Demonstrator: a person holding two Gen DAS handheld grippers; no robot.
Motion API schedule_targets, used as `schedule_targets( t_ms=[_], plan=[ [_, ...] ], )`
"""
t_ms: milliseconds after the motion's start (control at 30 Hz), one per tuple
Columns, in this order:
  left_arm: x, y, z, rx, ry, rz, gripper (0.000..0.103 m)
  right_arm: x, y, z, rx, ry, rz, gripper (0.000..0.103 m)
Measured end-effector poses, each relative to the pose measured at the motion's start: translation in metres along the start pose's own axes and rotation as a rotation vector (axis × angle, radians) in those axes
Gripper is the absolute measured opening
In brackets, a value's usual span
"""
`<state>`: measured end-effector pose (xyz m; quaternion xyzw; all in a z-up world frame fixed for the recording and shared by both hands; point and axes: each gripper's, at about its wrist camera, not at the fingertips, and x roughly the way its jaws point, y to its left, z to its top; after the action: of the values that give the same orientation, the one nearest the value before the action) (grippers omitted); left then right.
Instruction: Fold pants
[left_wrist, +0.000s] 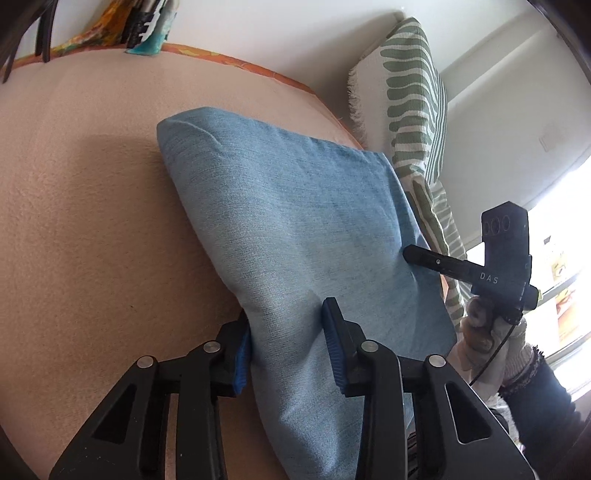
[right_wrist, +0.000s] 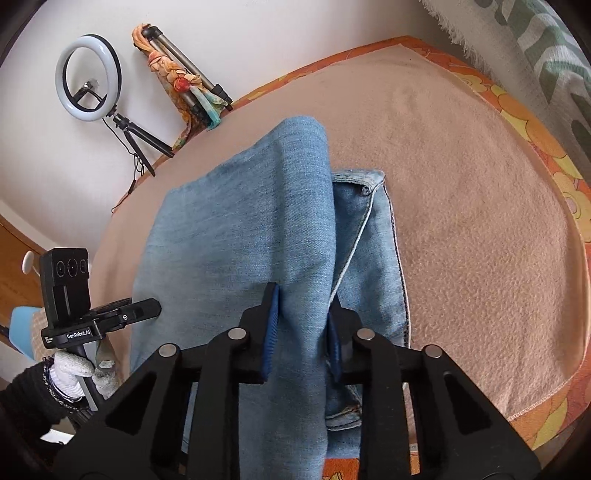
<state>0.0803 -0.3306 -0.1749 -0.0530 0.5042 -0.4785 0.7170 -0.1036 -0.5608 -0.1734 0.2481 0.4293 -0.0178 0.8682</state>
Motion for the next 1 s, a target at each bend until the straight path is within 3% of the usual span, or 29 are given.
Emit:
schedule_targets(
  t_ms=[133,233,700,1000],
  plan=[
    [-0.008,-0.016,0.003,0.105,-0.019,0.033,0.019,-0.008,0.020,0.002,-0.045,-0.009,-0.080,0.021],
    [-0.012,-0.017,0.006,0.113,-0.025,0.024,0.017,-0.016,0.034,0.004,-0.077,-0.029,-0.105,0.020],
    [-0.031,-0.042,0.025,0.184,-0.084,-0.024,0.015,-0.052,0.081,0.024,-0.191,-0.092,-0.122,0.019],
    [-0.033,-0.049,0.063,0.212,-0.135,-0.022,0.015,-0.060,0.089,0.065,-0.218,-0.149,-0.148,0.019]
  ],
)
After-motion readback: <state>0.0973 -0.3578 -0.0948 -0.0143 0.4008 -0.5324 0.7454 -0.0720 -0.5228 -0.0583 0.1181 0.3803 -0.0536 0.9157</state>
